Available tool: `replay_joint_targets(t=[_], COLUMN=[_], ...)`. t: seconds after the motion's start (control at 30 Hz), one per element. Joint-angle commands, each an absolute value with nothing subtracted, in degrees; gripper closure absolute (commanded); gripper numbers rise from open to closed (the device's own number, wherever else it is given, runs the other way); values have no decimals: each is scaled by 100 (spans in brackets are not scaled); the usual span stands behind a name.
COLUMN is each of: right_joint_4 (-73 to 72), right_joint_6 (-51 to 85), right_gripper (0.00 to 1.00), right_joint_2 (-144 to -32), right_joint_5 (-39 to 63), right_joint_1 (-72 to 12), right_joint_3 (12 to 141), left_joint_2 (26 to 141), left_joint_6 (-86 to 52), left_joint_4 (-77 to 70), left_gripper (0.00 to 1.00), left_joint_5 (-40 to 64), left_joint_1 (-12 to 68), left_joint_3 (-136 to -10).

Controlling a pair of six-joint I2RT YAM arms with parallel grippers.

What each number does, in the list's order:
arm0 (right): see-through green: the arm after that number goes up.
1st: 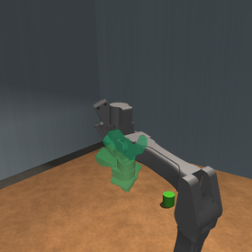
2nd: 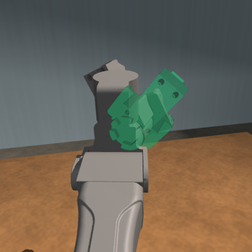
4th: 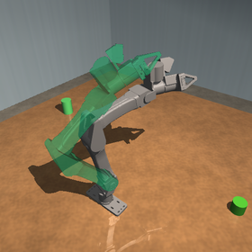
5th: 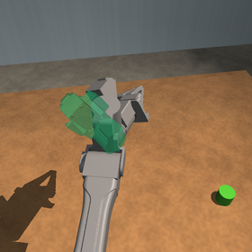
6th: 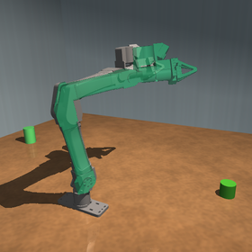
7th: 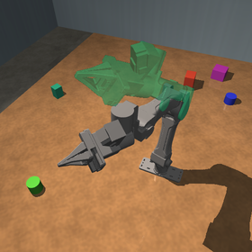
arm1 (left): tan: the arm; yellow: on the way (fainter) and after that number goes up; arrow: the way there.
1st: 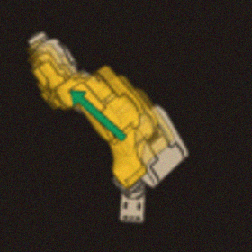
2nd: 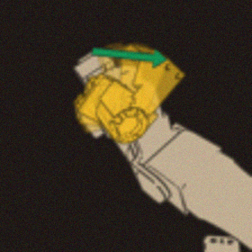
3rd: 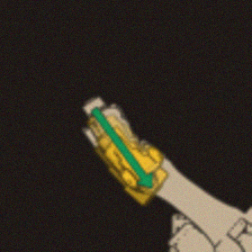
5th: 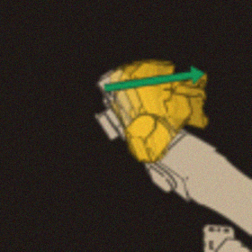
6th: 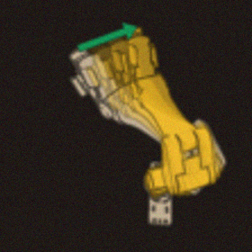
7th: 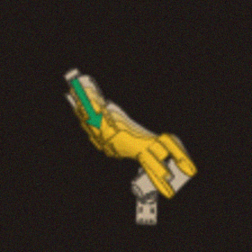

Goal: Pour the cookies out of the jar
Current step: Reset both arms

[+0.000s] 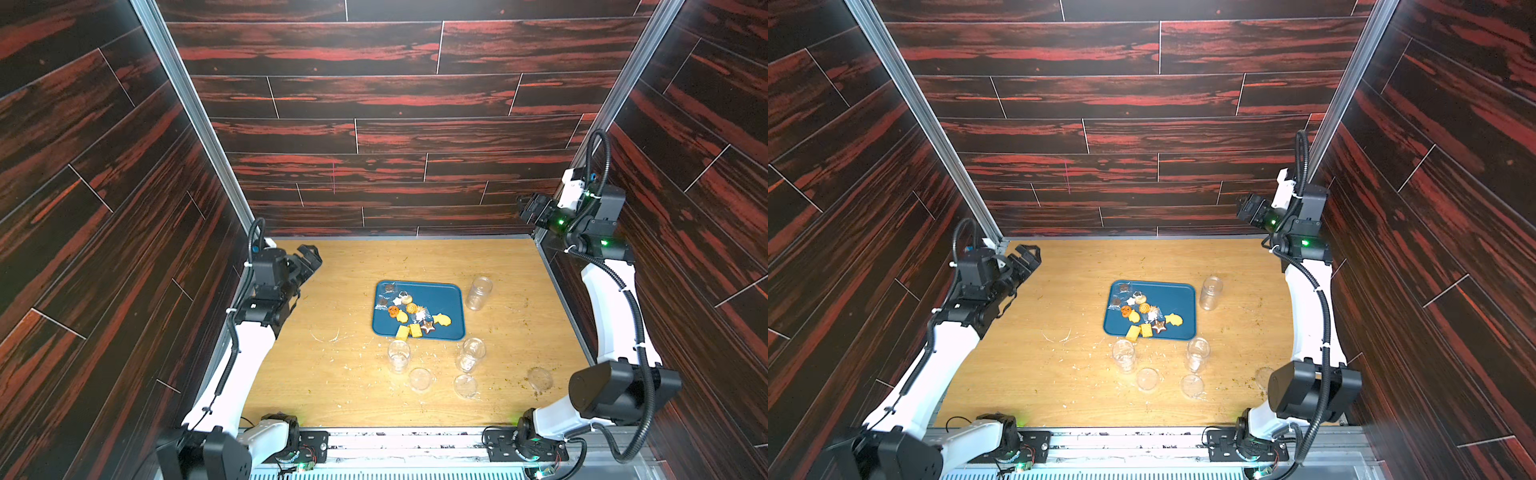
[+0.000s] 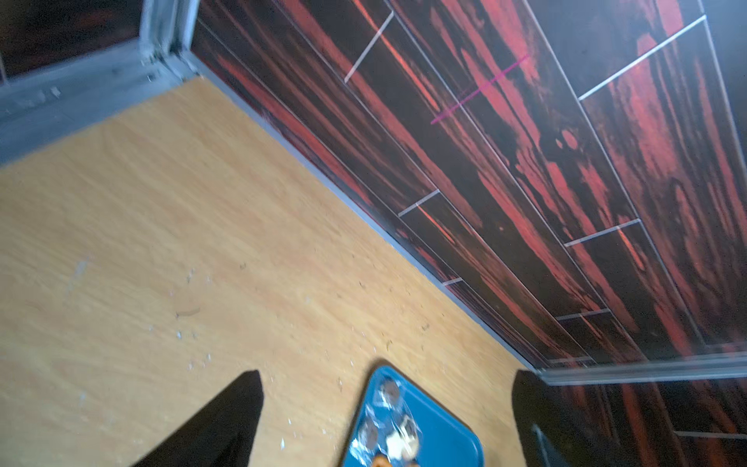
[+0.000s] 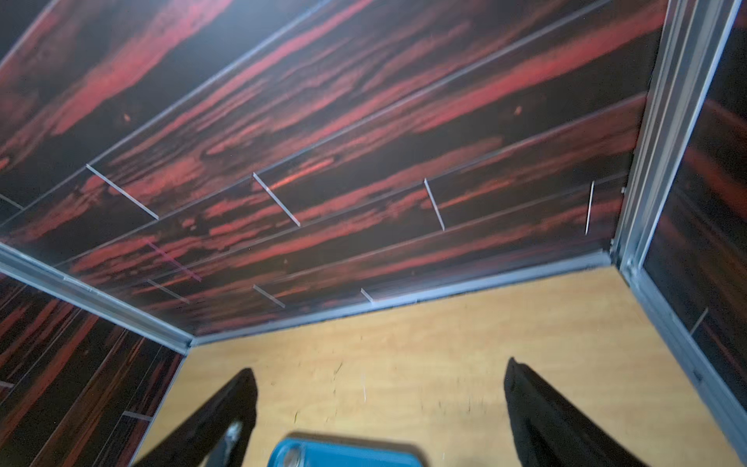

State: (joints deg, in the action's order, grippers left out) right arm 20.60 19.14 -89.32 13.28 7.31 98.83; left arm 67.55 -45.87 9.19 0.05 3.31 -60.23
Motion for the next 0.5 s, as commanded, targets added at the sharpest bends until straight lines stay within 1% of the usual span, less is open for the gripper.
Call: replay_joint_targets(t=[0.0,0.3,0.47], right_joint_4=[1934,2202,2202], right_joint_6=[1700,1617,1527], right_gripper=[2,2,2], right_joint_2=[-9143,-9097,-8981], right_joint_5=[1181,624,533], right_joint_1=[828,1329,1477], right_joint_3=[9840,9247,8903], left_joint_2=[6856,7550,7734], left_joint_6=[-4276,-4679,-4505], left_joint_4=[686,405,180], left_gripper=[0,0,0], left_joint_5=[-425,-788,-1111], left_joint_1=[299,290,281], left_joint_3=[-6251,-6405,-6250])
